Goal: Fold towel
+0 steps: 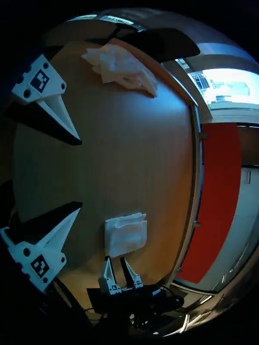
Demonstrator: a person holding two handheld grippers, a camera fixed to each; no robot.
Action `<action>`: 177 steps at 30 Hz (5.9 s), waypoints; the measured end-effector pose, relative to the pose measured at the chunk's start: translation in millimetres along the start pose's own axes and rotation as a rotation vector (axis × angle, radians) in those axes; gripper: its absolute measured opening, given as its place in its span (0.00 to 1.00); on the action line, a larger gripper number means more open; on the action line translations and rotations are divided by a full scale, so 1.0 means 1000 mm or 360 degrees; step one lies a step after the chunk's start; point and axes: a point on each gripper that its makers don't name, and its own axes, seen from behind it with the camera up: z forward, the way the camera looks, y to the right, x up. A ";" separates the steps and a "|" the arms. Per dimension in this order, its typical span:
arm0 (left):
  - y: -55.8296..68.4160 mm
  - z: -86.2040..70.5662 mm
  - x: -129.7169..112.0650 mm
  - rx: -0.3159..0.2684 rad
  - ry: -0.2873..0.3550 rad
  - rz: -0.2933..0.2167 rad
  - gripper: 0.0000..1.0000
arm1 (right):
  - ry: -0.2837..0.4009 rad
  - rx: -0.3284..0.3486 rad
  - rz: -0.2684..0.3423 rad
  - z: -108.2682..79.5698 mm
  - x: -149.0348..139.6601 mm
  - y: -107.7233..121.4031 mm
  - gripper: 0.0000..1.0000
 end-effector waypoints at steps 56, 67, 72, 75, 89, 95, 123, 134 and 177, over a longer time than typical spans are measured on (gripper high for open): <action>0.006 0.000 0.029 -0.0060 0.0114 0.0045 0.97 | 0.0131 -0.0168 0.0005 -0.055 0.096 0.052 0.03; 0.016 -0.002 0.046 -0.0104 0.0174 0.0056 0.97 | 0.0186 -0.0246 -0.0072 -0.098 0.133 0.090 0.03; 0.019 -0.002 0.049 -0.0120 0.0189 0.0059 0.97 | 0.0176 -0.0303 -0.0074 -0.119 0.131 0.111 0.03; 0.021 -0.002 0.051 -0.0126 0.0193 0.0062 0.97 | 0.0170 -0.0334 -0.0070 -0.131 0.127 0.124 0.03; 0.025 -0.002 0.059 -0.0125 0.0203 0.0098 0.97 | 0.0149 -0.0476 0.0024 -0.191 0.099 0.194 0.03; 0.028 -0.001 0.060 -0.0125 0.0199 0.0099 0.97 | 0.0107 -0.0535 0.0075 -0.215 0.079 0.227 0.03; 0.049 0.003 0.070 -0.0141 0.0189 0.0146 0.97 | -0.0081 -0.0738 0.0248 -0.300 -0.009 0.320 0.03; 0.059 0.005 0.076 -0.0160 0.0188 0.0172 0.97 | -0.0094 -0.0787 0.0311 -0.321 -0.035 0.323 0.03; 0.064 0.004 0.068 -0.0158 0.0155 0.0254 0.97 | -0.0364 -0.0890 0.0904 -0.317 -0.257 0.266 0.03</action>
